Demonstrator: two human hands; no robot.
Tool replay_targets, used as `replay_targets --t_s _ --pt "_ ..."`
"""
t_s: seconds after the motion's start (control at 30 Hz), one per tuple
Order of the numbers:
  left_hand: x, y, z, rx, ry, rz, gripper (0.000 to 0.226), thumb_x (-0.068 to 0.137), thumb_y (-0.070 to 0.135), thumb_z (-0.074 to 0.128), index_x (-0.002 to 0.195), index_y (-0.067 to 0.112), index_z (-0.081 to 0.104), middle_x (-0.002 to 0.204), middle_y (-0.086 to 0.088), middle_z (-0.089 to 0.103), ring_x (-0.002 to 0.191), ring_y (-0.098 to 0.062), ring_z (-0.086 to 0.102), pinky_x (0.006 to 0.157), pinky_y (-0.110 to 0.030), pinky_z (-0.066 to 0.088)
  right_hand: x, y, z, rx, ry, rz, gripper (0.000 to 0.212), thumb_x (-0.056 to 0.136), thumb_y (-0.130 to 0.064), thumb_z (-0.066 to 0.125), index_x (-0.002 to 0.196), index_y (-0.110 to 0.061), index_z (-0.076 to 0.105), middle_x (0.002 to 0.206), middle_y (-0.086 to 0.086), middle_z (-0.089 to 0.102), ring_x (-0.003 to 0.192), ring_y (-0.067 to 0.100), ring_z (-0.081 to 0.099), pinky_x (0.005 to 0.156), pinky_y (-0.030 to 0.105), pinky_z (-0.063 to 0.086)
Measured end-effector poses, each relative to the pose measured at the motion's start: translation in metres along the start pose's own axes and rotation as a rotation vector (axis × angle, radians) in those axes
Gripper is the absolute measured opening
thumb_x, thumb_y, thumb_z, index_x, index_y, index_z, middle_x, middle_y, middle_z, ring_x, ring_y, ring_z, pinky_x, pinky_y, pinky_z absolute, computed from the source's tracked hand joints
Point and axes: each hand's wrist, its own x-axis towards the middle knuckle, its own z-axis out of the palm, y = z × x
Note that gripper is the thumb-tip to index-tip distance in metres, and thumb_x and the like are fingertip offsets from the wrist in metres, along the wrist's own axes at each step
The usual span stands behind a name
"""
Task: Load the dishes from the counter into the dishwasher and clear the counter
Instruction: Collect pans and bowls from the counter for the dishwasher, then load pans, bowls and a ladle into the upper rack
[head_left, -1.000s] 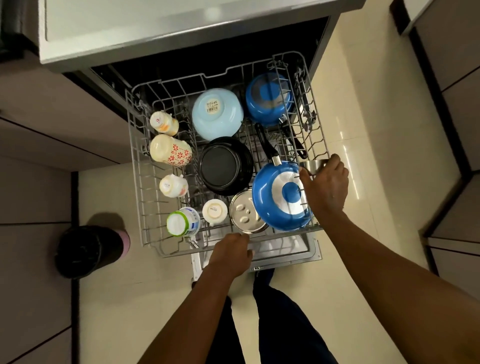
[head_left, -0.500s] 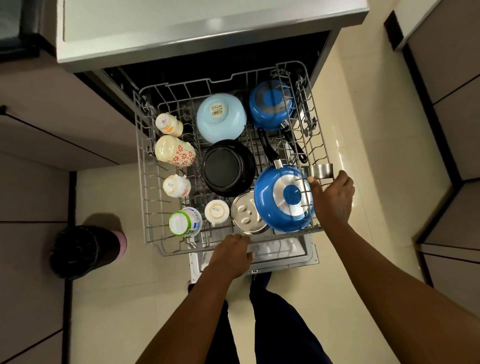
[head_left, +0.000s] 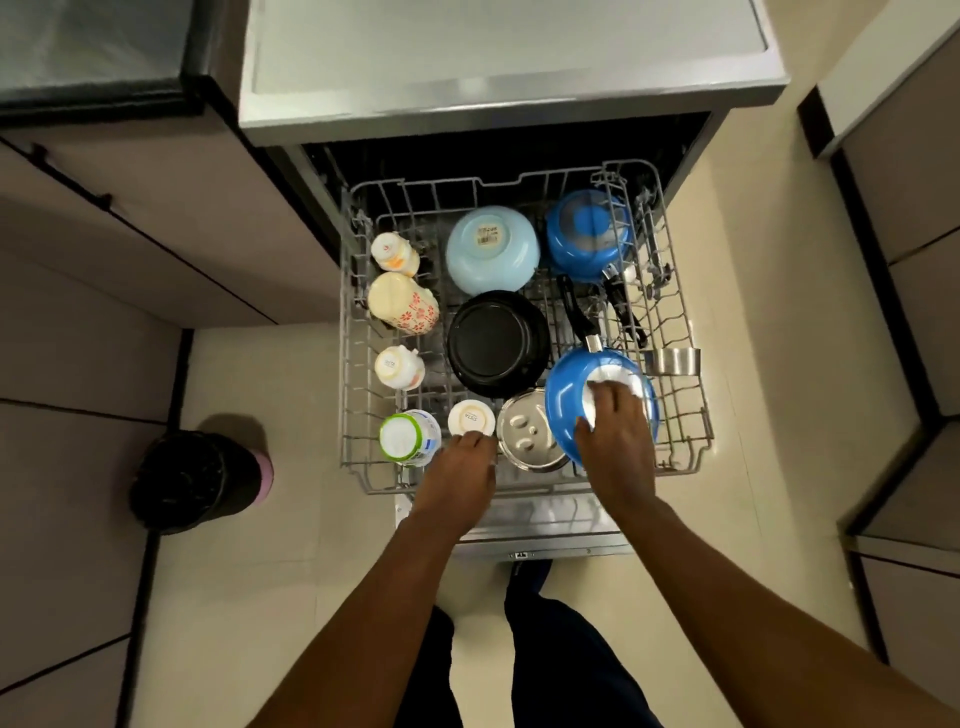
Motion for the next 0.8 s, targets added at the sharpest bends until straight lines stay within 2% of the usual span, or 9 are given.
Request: replay_targets --t_s 0.07,0.17,0.3,0.37,0.47,0.53,0.6,0.7,0.8 --pt "-0.006 -0.013 -0.014 -0.01 0.07 -0.028 0.033 0.084 0.009 0.058 0.117 0.007 0.06 0.115 -0.013 0.061 0.102 -0.034 0.056 0.082 -0.044 0.047 -0.009 -0.024 0.008 0.064 -0.044 -0.091 0.038 0.076 0.007 0.068 0.112 -0.002 0.061 0.102 0.016 0.059 0.088 0.032 0.059 0.07 0.044 0.054" --pt "-0.025 -0.045 -0.035 -0.046 0.139 -0.077 0.033 0.08 0.01 0.058 0.113 0.006 0.062 0.113 -0.014 0.063 0.1 -0.037 0.059 0.081 -0.043 0.051 -0.02 -0.066 0.017 0.098 -0.079 -0.151 0.027 0.077 0.004 0.063 0.102 -0.007 0.065 0.092 0.011 0.059 0.078 0.031 0.059 0.06 0.04 0.051" --pt "-0.058 -0.094 -0.063 -0.038 0.128 -0.2 0.04 0.089 0.015 0.051 0.129 0.011 0.052 0.131 -0.009 0.051 0.116 -0.03 0.048 0.095 -0.038 0.038 -0.024 -0.12 0.03 0.126 -0.113 -0.234 0.034 0.069 0.003 0.073 0.101 -0.009 0.067 0.092 0.011 0.063 0.077 0.032 0.062 0.064 0.037 0.051" --pt "-0.075 -0.12 -0.076 -0.053 0.105 -0.253 0.041 0.093 0.018 0.044 0.133 0.012 0.047 0.138 -0.009 0.045 0.123 -0.029 0.042 0.1 -0.038 0.037 -0.022 -0.148 0.031 0.104 -0.141 -0.243 0.029 0.066 0.002 0.076 0.091 -0.01 0.065 0.087 0.008 0.062 0.074 0.03 0.061 0.06 0.034 0.049" --pt "-0.105 -0.18 -0.104 -0.041 0.119 -0.279 0.041 0.098 0.023 0.036 0.136 0.01 0.042 0.144 -0.01 0.039 0.129 -0.029 0.039 0.104 -0.037 0.035 -0.019 -0.211 0.041 0.088 -0.133 -0.275 0.015 0.073 -0.012 0.064 0.088 -0.013 0.061 0.082 0.007 0.059 0.072 0.028 0.06 0.063 0.034 0.042" --pt "-0.119 -0.221 -0.123 -0.024 0.166 -0.292 0.039 0.1 0.019 0.039 0.138 0.01 0.041 0.144 -0.008 0.038 0.128 -0.027 0.04 0.104 -0.035 0.036 -0.012 -0.253 0.054 0.124 -0.106 -0.327 0.022 0.079 -0.022 0.048 0.092 -0.012 0.063 0.083 0.007 0.061 0.072 0.029 0.061 0.066 0.031 0.037" --pt "-0.134 -0.262 -0.146 0.016 0.216 -0.292 0.036 0.1 0.019 0.04 0.135 0.011 0.044 0.141 -0.007 0.041 0.124 -0.025 0.042 0.101 -0.034 0.038 -0.002 -0.298 0.069 0.18 -0.093 -0.344 0.031 0.083 -0.028 0.041 0.094 -0.011 0.064 0.086 0.009 0.061 0.075 0.03 0.062 0.07 0.031 0.037" --pt "-0.158 -0.31 -0.177 0.076 0.269 -0.288 0.035 0.096 0.016 0.042 0.13 0.012 0.048 0.133 -0.007 0.047 0.118 -0.026 0.045 0.096 -0.036 0.042 0.009 -0.363 0.079 0.202 -0.095 -0.325 0.03 0.09 -0.028 0.046 0.102 -0.008 0.064 0.096 0.01 0.061 0.085 0.03 0.061 0.074 0.038 0.048" --pt "-0.182 -0.354 -0.206 0.084 0.323 -0.356 0.033 0.095 0.017 0.043 0.128 0.014 0.048 0.129 -0.004 0.048 0.116 -0.025 0.046 0.095 -0.036 0.042 0.015 -0.426 0.082 0.23 -0.089 -0.397 0.017 0.09 -0.019 0.057 0.104 -0.01 0.063 0.098 0.008 0.058 0.087 0.028 0.06 0.072 0.037 0.049"
